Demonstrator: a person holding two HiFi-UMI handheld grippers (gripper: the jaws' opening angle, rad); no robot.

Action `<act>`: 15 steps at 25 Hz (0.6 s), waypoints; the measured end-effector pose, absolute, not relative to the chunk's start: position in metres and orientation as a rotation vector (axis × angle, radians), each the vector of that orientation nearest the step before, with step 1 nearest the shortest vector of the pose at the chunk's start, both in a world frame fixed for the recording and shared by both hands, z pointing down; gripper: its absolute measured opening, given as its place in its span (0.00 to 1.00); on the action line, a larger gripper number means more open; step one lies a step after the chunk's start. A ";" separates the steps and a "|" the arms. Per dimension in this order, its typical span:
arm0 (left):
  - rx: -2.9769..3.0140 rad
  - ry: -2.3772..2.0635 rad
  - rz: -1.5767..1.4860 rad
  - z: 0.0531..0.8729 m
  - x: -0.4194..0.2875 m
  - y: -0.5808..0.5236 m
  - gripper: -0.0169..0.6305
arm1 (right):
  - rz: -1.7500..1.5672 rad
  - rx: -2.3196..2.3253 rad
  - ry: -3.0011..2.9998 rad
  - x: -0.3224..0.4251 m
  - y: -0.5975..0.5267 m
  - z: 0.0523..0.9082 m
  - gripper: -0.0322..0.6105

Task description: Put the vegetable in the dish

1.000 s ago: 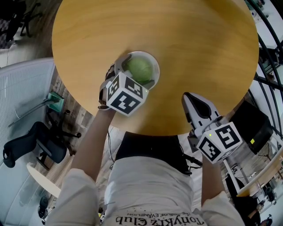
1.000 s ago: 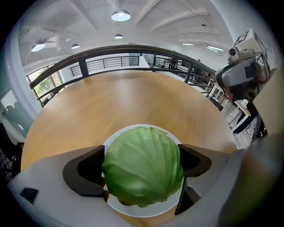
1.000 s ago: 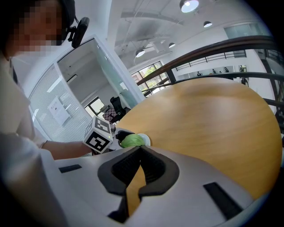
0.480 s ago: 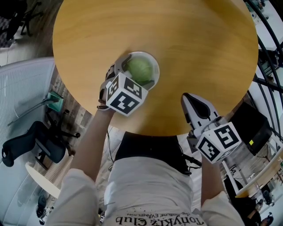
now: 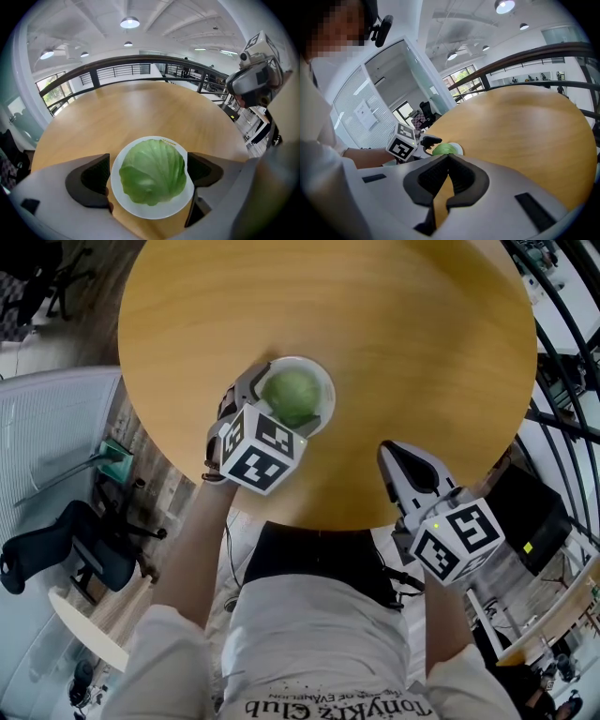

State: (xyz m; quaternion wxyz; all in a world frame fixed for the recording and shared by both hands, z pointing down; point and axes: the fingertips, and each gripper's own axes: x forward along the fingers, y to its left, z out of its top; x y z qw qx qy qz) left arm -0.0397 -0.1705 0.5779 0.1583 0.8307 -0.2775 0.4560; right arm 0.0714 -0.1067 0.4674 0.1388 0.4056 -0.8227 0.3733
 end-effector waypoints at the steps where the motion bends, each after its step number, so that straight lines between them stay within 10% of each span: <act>1: 2.379 -0.808 1.292 0.572 -0.042 -0.170 0.80 | 1.070 1.169 -2.385 0.069 -0.107 0.464 0.08; 12: 2.350 -0.922 1.022 0.489 -0.069 -0.115 0.79 | 0.950 1.135 -2.448 0.054 -0.094 0.416 0.08; 15: 2.347 -1.002 0.911 0.458 -0.079 -0.100 0.65 | 0.912 1.120 -2.467 0.052 -0.088 0.402 0.08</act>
